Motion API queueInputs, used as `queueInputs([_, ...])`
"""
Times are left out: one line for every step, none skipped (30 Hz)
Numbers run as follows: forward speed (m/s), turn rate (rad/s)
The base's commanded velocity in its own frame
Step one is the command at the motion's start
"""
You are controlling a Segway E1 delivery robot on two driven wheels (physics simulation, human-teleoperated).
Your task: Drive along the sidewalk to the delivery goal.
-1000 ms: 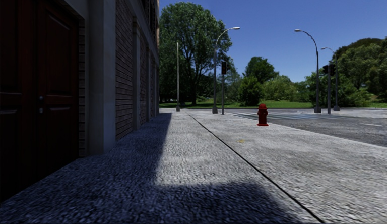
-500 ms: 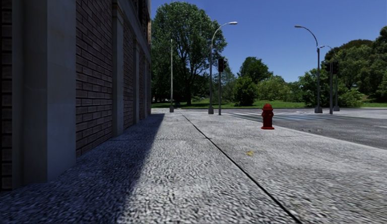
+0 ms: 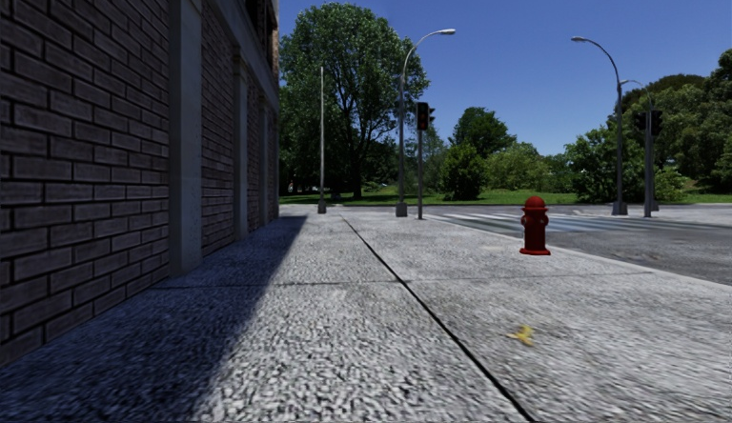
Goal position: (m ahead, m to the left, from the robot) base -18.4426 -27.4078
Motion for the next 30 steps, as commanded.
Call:
queueInputs([2.00, 0.00])
queueInputs([2.00, 0.00])
queueInputs([2.00, 0.00])
queueInputs([2.00, 0.00])
queueInputs([2.00, 0.00])
queueInputs([2.00, 0.00])
queueInputs([2.00, 0.00])
queueInputs([2.00, 0.00])
queueInputs([2.00, 0.00])
queueInputs([2.00, 0.00])
queueInputs([2.00, 0.00])
queueInputs([2.00, 0.00])
queueInputs([2.00, 0.00])
queueInputs([2.00, 0.00])
queueInputs([2.00, 0.00])
queueInputs([2.00, 0.00])
queueInputs([2.00, 0.00])
queueInputs([2.00, 0.00])
queueInputs([2.00, 0.00])
queueInputs([2.00, 0.00])
queueInputs([2.00, 0.00])
queueInputs([2.00, 0.00])
queueInputs([2.00, 0.00])
queueInputs([2.00, 0.00])
queueInputs([2.00, 0.00])
queueInputs([2.00, 0.00])
queueInputs([2.00, 0.00])
queueInputs([2.00, 0.00])
queueInputs([2.00, 0.00])
queueInputs([2.00, 0.00])
